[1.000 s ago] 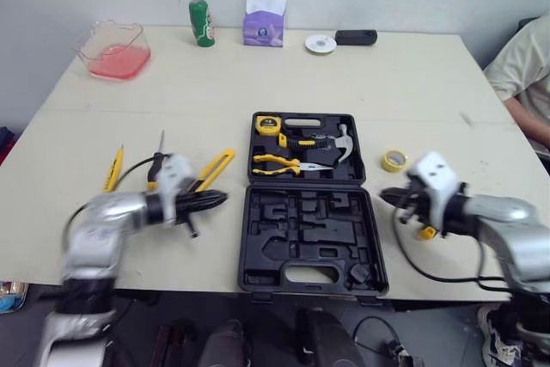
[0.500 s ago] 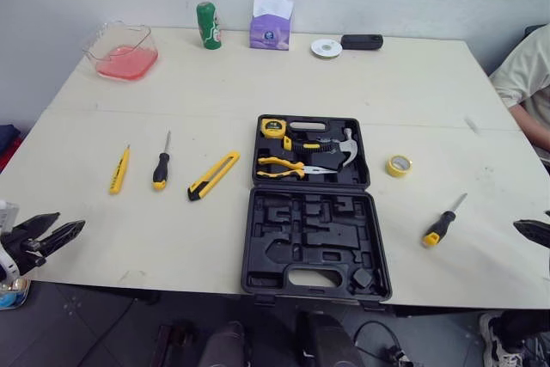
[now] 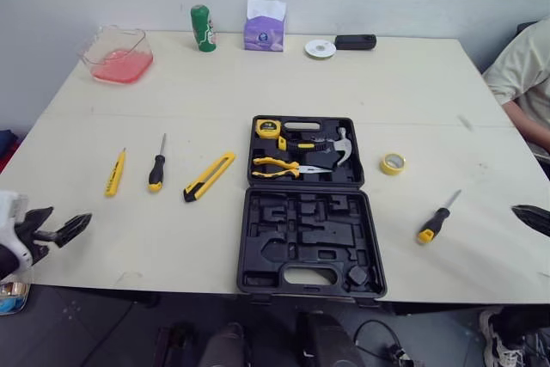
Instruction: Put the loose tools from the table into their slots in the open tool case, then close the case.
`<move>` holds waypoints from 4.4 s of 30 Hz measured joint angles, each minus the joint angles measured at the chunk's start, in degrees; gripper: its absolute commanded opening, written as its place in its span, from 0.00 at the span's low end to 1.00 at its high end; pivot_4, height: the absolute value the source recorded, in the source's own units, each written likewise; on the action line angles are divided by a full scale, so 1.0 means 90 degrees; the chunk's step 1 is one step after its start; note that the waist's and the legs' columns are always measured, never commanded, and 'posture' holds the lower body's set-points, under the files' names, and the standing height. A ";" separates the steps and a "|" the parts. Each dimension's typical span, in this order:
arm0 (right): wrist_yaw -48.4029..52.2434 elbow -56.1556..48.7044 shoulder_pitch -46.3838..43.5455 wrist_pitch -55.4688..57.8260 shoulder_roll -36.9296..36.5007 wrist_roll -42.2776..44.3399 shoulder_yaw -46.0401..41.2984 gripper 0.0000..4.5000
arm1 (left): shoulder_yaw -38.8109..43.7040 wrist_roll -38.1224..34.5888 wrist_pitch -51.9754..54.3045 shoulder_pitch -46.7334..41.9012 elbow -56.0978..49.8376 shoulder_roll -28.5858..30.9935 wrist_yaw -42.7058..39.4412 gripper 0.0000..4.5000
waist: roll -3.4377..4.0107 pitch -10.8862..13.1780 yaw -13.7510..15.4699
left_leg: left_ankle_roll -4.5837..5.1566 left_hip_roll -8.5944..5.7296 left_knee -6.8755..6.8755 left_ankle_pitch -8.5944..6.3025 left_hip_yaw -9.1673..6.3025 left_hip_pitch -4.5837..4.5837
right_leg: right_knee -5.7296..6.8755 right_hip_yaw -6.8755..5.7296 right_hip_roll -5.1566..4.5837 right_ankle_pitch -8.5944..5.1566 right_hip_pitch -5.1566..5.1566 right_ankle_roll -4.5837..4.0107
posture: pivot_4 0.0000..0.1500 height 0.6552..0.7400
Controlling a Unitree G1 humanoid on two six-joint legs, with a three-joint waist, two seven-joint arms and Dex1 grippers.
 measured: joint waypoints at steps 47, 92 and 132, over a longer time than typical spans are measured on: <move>-0.0880 -0.2731 -0.2055 0.0958 0.0776 0.1719 0.3547 1.00 | -0.5637 0.0360 0.0849 -0.5043 -0.0776 0.0588 -0.1963 0.25 | -0.0041 0.0011 0.0254 | -0.0012 -0.0005 0.0059 0.0046 -0.0008 -0.0156 | 0.0009 -0.0039 0.0019 0.0010 -0.0096 0.0014 | 1.00 1.00; -0.1596 -0.3894 0.0863 0.1026 0.0533 0.1697 0.1716 1.00 | -0.8353 0.2661 0.0049 -0.7016 0.1890 -0.1777 -0.3617 0.25 | -0.0043 0.0015 0.0299 | 0.0027 -0.0012 0.0108 0.0057 0.0019 -0.0129 | 0.0031 0.0012 0.0030 0.0023 -0.0084 0.0038 | 1.00 1.00; -0.1646 -0.3806 0.0168 0.0920 0.0571 0.1763 0.2261 1.00 | -0.6006 0.1842 -0.4173 -0.5634 0.4275 -0.2854 -0.3820 0.01 | -0.0043 0.0014 0.0314 | 0.0045 -0.0012 0.0167 0.0039 0.0020 -0.0139 | 0.0065 0.0004 0.0024 0.0024 -0.0084 0.0041 | 1.00 1.00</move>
